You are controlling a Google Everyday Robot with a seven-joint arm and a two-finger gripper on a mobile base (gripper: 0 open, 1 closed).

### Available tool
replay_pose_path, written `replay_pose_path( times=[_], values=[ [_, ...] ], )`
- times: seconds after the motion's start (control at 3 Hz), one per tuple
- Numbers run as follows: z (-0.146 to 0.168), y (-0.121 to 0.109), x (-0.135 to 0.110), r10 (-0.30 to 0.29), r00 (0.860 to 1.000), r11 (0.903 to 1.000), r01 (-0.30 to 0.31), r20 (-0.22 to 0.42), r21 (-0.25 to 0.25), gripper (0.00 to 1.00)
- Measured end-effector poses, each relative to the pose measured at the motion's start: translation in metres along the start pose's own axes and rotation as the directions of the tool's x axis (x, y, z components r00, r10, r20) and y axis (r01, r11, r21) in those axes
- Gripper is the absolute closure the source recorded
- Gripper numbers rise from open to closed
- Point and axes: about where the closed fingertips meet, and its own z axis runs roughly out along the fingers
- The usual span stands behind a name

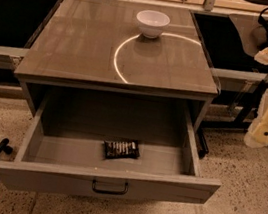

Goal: Pick rxbar chocolate from top drawer and place on counter

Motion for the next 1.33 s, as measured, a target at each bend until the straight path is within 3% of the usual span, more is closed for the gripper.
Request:
replay_pose_path(
  times=[0.33, 0.67, 1.0, 1.33],
  values=[
    [0.0, 0.0, 0.0, 0.0, 1.0, 1.0, 0.0, 0.0, 0.0, 0.0],
    [0.038, 0.01, -0.016, -0.005, 0.998, 0.9982, 0.009, 0.062, -0.059, 0.0],
    [0.08, 0.028, -0.036, 0.001, 0.992, 0.9897, 0.018, 0.13, -0.142, 0.0],
    [0.117, 0.052, -0.063, 0.008, 0.981, 0.973, 0.037, 0.194, -0.228, 0.0]
  ],
)
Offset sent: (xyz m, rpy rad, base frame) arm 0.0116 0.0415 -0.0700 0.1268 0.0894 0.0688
